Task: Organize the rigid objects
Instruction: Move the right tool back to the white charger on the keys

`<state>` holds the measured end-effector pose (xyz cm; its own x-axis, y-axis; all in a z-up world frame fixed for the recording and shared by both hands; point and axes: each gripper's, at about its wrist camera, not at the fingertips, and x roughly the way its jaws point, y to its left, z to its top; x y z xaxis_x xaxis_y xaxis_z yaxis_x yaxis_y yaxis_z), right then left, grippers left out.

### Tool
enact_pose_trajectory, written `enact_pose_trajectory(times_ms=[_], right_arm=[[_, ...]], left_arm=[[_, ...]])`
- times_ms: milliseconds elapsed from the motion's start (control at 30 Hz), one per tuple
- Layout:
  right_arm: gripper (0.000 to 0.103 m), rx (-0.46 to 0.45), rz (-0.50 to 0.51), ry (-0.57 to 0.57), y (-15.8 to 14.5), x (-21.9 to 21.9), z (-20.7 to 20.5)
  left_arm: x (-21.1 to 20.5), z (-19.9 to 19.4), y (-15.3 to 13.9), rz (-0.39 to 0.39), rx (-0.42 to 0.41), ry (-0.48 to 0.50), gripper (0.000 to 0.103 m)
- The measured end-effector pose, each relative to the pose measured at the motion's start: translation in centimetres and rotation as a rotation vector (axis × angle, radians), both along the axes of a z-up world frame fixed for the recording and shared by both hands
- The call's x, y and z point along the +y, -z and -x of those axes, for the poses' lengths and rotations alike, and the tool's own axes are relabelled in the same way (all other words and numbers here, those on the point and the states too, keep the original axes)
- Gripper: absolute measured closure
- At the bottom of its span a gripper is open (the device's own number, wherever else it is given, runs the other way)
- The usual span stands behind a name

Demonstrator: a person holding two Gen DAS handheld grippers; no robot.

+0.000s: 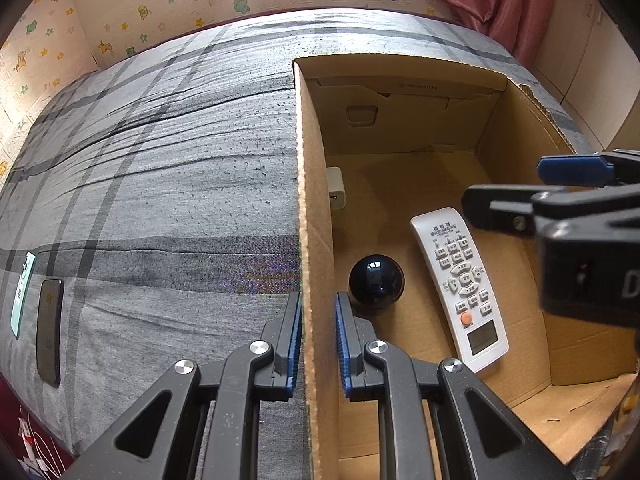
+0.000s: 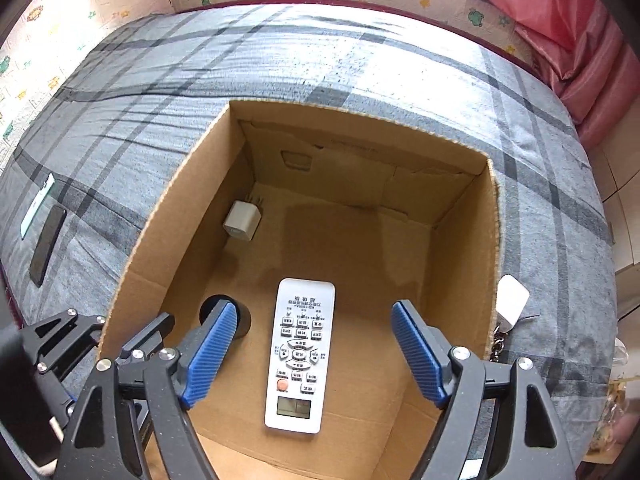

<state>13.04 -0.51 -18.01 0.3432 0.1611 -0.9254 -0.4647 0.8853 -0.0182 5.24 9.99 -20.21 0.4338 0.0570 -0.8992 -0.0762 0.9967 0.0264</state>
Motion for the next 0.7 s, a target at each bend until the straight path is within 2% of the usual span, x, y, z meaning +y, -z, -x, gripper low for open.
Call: enact_pose_trajectory(times_ms=[33,167,300,700], right_arm=[[0.011,-0.006,-0.004,0.002,-0.3,-0.2,0.0],[0.009,-0.029,-0.016,0.018,-1.7,-1.0,0.0],[0.001,-0.051,-0.028,0.029,-3.0,-1.7,0.0],[0.0,-0.098,-0.047,0.081,-5.6,-5.6,-1.0]], left_arm=[[0.0,0.0,0.0,0.0,-0.001,0.0,0.086],[-0.1,0.0,0.0,-0.004,0.0,0.002,0.086],[-0.2,0.0,0.0,-0.006,0.0,0.003,0.086],[-0.1,0.0,0.0,-0.003,0.002,0.002,0.086]])
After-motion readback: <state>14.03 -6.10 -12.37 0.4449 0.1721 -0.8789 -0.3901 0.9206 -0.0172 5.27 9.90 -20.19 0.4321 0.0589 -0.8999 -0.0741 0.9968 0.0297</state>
